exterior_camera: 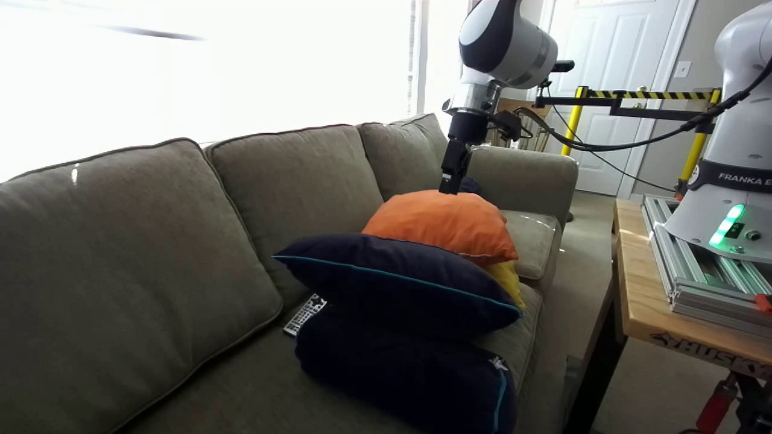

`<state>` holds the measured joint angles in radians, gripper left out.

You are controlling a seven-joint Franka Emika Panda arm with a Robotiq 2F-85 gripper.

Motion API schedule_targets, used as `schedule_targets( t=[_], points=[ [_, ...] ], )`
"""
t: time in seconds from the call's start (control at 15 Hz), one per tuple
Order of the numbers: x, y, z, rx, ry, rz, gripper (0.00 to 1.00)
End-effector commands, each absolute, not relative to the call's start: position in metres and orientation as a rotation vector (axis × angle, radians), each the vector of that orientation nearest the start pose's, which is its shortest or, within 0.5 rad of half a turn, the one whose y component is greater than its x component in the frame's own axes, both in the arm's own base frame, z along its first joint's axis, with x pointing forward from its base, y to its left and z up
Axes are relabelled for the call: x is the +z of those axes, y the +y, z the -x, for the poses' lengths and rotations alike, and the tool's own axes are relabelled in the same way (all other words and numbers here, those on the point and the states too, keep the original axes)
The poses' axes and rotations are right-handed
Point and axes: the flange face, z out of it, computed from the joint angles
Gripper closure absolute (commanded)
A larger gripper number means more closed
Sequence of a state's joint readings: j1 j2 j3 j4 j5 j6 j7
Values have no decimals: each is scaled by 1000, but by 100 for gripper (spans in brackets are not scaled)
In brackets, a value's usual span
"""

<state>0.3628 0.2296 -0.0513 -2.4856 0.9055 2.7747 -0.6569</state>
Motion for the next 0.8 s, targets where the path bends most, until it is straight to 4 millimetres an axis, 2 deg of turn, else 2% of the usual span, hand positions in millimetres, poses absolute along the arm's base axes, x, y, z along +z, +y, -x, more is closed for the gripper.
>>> schedule_targets(
  t=[0.0, 0.27, 0.53, 0.73],
  points=[
    [198, 145, -434, -147, -305, 2846, 0],
    [183, 188, -407, -171, -523, 2887, 0],
    [164, 217, -380, -260, -761, 2943, 0],
    [159, 232, -366, -346, -856, 2964, 0]
  ],
)
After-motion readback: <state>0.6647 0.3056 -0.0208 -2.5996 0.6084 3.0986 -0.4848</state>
